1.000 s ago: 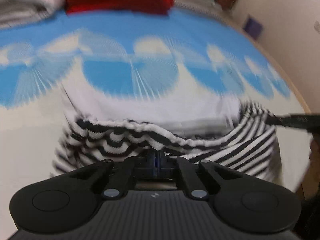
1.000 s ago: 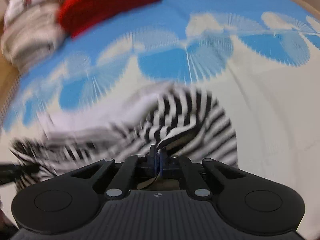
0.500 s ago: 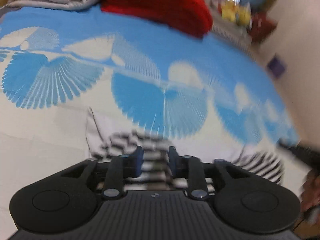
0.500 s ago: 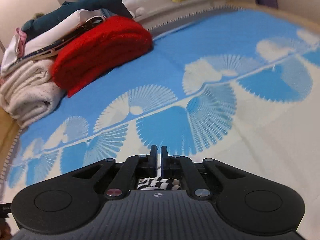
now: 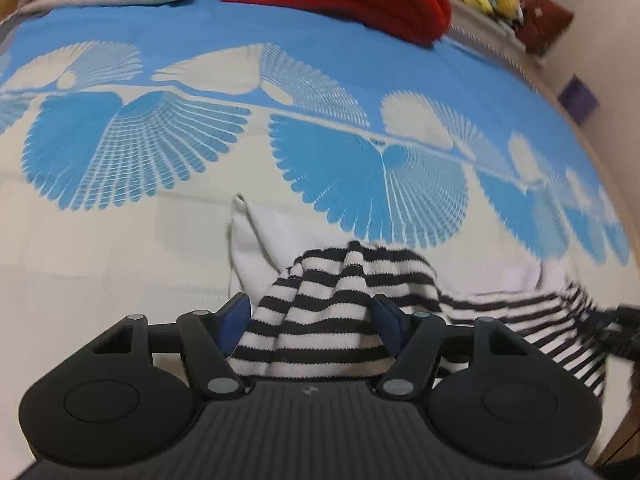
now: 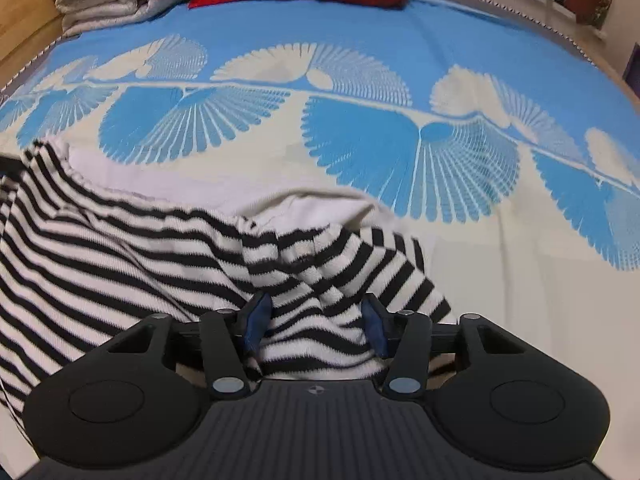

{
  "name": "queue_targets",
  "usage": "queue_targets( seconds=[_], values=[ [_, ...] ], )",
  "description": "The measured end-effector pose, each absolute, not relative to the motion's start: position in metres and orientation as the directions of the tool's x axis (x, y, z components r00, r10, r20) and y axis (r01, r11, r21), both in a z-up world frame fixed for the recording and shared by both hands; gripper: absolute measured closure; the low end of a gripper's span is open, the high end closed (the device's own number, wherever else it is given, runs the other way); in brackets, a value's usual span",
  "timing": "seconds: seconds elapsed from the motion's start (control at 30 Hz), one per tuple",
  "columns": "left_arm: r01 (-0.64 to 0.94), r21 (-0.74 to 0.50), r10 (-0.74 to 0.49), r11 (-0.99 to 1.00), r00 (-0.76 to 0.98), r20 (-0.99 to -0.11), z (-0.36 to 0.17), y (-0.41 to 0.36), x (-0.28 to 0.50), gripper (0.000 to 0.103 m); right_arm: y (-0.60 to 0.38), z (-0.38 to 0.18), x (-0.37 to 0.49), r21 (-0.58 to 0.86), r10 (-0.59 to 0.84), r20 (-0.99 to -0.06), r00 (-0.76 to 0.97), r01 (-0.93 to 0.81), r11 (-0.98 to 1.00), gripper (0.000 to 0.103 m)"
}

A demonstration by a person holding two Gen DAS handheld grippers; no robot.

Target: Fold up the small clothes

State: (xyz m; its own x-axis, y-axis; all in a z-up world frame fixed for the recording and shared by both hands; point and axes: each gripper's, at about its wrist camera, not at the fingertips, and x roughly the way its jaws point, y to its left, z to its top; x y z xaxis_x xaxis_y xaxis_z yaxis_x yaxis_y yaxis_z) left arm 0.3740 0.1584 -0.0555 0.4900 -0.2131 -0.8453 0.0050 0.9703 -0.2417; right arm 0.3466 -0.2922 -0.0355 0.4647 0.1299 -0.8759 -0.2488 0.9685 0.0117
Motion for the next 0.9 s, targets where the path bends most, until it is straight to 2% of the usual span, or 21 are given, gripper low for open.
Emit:
queue_targets(
  seconds=[0.03,0.07,0.1,0.13,0.17,0.2,0.3,0.4,0.43,0.5,0.6,0.77,0.9],
  values=[
    [0.015,-0.225,-0.203,0.974,0.493,-0.846,-0.056,0.156,0.373,0.031,-0.292,-0.035,0.348,0.017,0.133,-0.873,0.469,-0.244,0.97,0.073],
    [0.022,-0.213,-0.196,0.977,0.496,-0.846,-0.061,0.154,0.374,0.032,-0.292,-0.036,0.35,0.021,0.136,-0.872,0.47,-0.24,0.97,0.078],
    [0.027,-0.207,-0.193,0.978,0.497,-0.846,-0.063,0.153,0.375,0.037,-0.292,-0.036,0.353,0.021,0.134,-0.871,0.472,-0.237,0.971,0.089],
    [0.031,-0.207,-0.195,0.978,0.498,-0.845,-0.066,0.153,0.377,0.045,-0.291,-0.037,0.355,0.019,0.131,-0.87,0.474,-0.234,0.972,0.094],
    [0.035,-0.213,-0.202,0.977,0.495,-0.845,-0.067,0.154,0.379,0.07,-0.291,-0.039,0.358,0.015,0.126,-0.863,0.489,-0.225,0.974,0.096],
    [0.037,-0.217,-0.207,0.975,0.491,-0.846,-0.067,0.155,0.381,0.09,-0.291,-0.038,0.36,0.014,0.123,-0.861,0.494,-0.219,0.976,0.098],
    [-0.018,-0.217,-0.164,0.976,0.591,-0.79,-0.045,0.164,0.38,0.092,-0.296,-0.03,0.365,0.012,0.108,-0.818,0.565,-0.17,0.985,0.1],
    [-0.014,-0.262,-0.171,0.965,0.723,-0.669,-0.017,0.169,0.375,0.092,-0.306,0.003,0.361,0.076,0.124,-0.671,0.731,-0.098,0.992,0.1],
    [0.002,-0.24,-0.163,0.971,0.739,-0.654,-0.014,0.166,0.375,0.092,-0.306,0.011,0.359,0.076,0.115,-0.62,0.776,-0.086,0.993,0.1],
    [0.011,-0.19,-0.139,0.982,0.723,-0.677,-0.02,0.157,0.381,0.092,-0.302,0.014,0.361,0.045,0.081,-0.59,0.803,-0.067,0.997,0.1],
    [0.009,-0.119,-0.093,0.993,0.679,-0.728,-0.041,0.148,0.393,0.091,-0.292,-0.004,0.376,0.001,0.038,-0.635,0.772,-0.049,0.999,0.1],
    [-0.018,-0.094,-0.065,0.995,0.593,-0.803,-0.082,0.15,0.405,0.087,-0.281,-0.045,0.406,-0.046,-0.004,-0.733,0.681,-0.044,0.998,0.1],
    [-0.018,-0.072,-0.049,0.997,0.574,-0.817,-0.094,0.147,0.41,0.082,-0.269,-0.078,0.418,-0.109,-0.046,-0.803,0.595,-0.07,0.992,0.099]
  ],
)
